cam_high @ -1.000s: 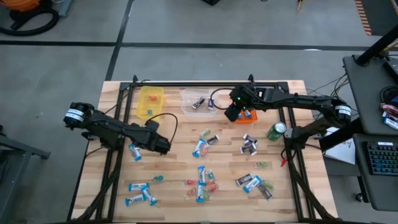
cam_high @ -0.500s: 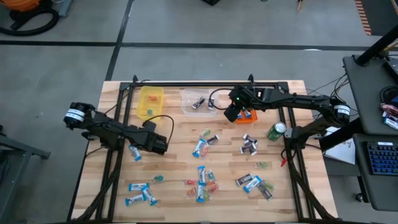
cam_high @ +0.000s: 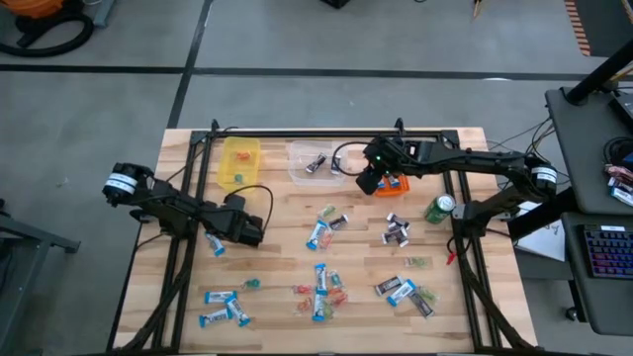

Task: Organize candy in baskets
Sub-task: Put the brown chocolate bar into the transparent bin

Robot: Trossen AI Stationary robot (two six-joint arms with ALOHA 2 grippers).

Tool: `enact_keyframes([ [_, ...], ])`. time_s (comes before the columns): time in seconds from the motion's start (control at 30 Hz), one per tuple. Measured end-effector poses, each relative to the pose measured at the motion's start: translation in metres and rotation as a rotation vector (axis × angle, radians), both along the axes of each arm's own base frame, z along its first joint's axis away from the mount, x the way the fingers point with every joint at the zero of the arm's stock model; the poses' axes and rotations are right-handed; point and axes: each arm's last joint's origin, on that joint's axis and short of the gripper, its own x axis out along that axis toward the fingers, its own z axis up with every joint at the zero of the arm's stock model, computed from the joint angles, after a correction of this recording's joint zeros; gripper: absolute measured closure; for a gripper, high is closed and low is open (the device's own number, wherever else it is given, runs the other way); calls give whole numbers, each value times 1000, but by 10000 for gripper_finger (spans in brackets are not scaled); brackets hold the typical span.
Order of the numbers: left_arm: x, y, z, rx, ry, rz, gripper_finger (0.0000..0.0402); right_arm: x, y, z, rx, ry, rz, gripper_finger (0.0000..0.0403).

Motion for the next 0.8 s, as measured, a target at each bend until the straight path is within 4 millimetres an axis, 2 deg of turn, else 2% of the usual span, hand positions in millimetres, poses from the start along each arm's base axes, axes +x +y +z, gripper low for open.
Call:
enact_keyframes([
  [0.1, 0, -4, 1, 5, -1, -20, 390, 0, 2, -1, -7, 7, 19, 251],
  [0.33, 15, -31, 18, 42, -110, -165, 395, 7, 21, -11, -24, -1, 111, 261],
  [0.6, 50, -88, 64, 141, -459, -573, 400, 21, 64, -26, -75, -115, 305, 262],
  [0.8, 70, -109, 95, 257, -720, -944, 401, 31, 99, -21, -138, -214, 482, 262],
])
